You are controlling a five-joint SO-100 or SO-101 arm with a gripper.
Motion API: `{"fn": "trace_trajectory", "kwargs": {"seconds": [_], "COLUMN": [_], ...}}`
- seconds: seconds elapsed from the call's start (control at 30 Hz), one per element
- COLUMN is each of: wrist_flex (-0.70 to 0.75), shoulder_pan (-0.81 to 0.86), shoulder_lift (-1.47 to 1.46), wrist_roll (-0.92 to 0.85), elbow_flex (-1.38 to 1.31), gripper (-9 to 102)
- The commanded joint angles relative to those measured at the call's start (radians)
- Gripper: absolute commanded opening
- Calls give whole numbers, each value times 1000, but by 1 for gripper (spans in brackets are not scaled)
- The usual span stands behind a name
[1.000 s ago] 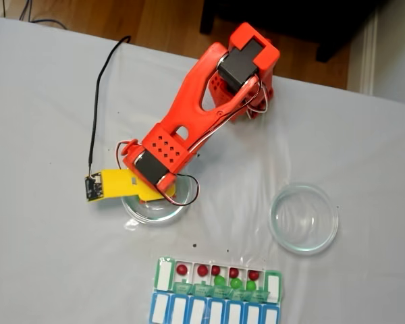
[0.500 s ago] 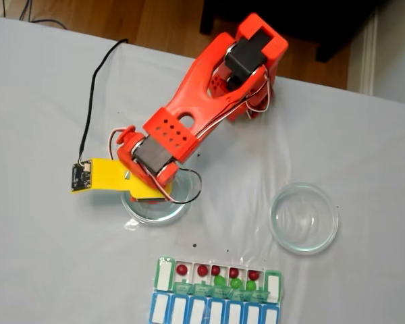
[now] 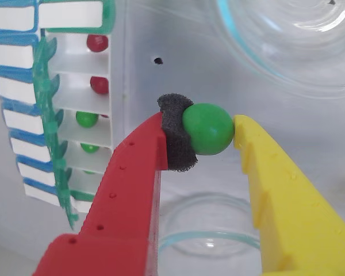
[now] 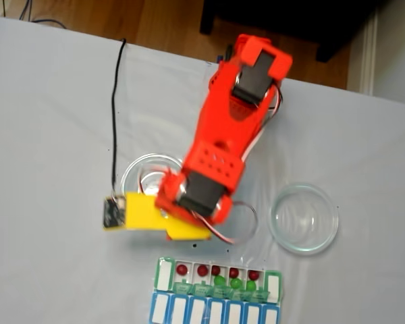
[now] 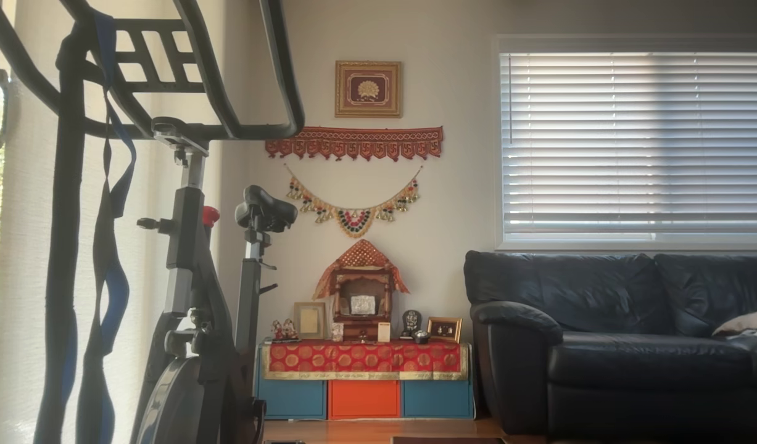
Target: Sort medicines into box.
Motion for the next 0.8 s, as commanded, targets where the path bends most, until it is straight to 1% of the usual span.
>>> {"fn": "trace_trajectory", "kwargs": {"seconds": [0.0,0.07,0.5,0.77], "wrist_flex": [11,-8,18,12], "shoulder_pan": [-63,-80,-141,-147], "shoulder_lift": [-12,-21,-242,-279], "wrist_roll": [35,54,132,143], "elbow_flex": [-144,-143,-365,-391], "gripper": [1,1,1,1]}}
